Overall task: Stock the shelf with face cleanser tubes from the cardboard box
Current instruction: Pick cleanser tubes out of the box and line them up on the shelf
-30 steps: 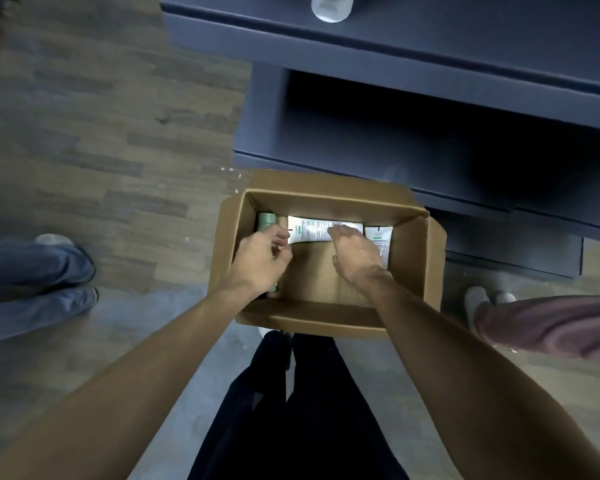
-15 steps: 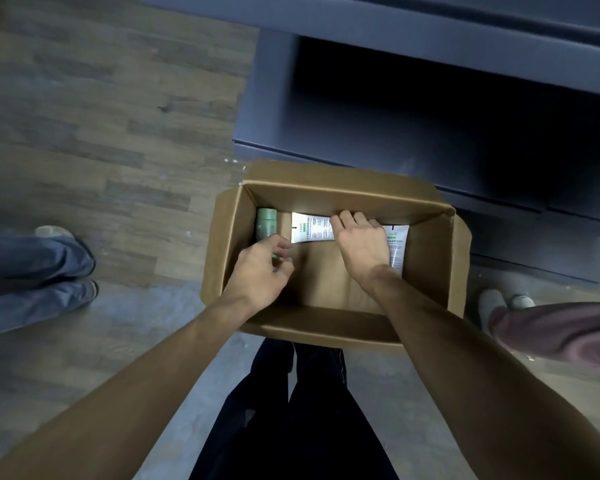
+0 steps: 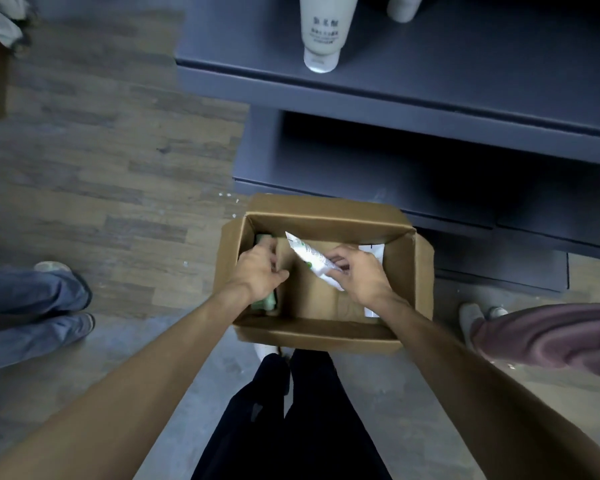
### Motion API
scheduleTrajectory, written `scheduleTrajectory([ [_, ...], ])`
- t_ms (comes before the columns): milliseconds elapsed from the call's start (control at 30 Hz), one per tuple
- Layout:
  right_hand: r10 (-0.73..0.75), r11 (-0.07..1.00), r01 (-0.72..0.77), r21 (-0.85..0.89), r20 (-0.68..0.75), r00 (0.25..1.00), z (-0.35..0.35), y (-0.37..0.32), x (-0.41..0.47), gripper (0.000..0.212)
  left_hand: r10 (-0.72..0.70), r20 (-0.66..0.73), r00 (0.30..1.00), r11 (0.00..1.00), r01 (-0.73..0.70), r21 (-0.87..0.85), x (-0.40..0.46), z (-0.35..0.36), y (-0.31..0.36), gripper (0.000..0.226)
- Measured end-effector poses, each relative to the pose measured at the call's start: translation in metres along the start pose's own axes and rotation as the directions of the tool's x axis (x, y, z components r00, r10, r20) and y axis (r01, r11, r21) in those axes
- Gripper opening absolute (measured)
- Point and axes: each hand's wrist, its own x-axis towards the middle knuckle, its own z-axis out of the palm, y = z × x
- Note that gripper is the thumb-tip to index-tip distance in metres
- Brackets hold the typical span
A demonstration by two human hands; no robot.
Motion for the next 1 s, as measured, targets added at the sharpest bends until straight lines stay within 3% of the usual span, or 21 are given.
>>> scheduleTrajectory([
  [100, -0.007, 0.971, -0.010, 0.237, 0.071, 0.997, -0.016, -0.019, -0.017, 0.022, 0.231, 0.012, 0.973, 0.969, -0.228, -0.096, -0.013, -0.015, 0.019, 0.073],
  [200, -0.051, 0.939, 0.016, 0.343, 0.092, 0.994, -0.033, -0.040, -0.031, 0.026, 0.383, -0.013, 0.923, 0.922, -0.383, -0.060, -0.020, -0.036, 0.036, 0.052],
  [300, -0.082, 0.939, 0.048, 0.339, 0.087, 0.993, -0.048, -0.056, -0.043, 0.030, 0.460, -0.033, 0.888, 0.888, -0.460, -0.013, -0.026, -0.055, 0.053, 0.031],
  [500, -0.091, 0.954, 0.067, 0.293, 0.067, 0.994, -0.060, -0.084, -0.066, 0.055, 0.546, 0.041, 0.837, 0.827, -0.546, 0.133, -0.045, -0.077, 0.090, 0.026],
  [600, -0.037, 0.988, 0.048, 0.149, -0.077, 0.996, -0.057, -0.094, -0.074, 0.056, 0.584, 0.044, 0.811, 0.792, -0.581, 0.187, -0.051, -0.084, 0.104, 0.025],
  [767, 0.001, 0.995, 0.034, 0.093, -0.349, 0.937, -0.053, -0.115, -0.089, 0.044, 0.652, 0.055, 0.756, 0.723, -0.642, 0.257, -0.060, -0.094, 0.127, 0.024],
  [900, 0.020, 0.992, 0.037, 0.117, -0.450, 0.893, -0.062, -0.126, -0.096, 0.036, 0.719, 0.051, 0.693, 0.653, -0.698, 0.294, -0.070, -0.098, 0.143, 0.024],
  [1000, 0.022, 0.981, 0.078, 0.177, -0.504, 0.864, -0.083, -0.132, -0.096, 0.031, 0.753, -0.021, 0.657, 0.645, -0.733, 0.217, -0.078, -0.103, 0.162, 0.033],
])
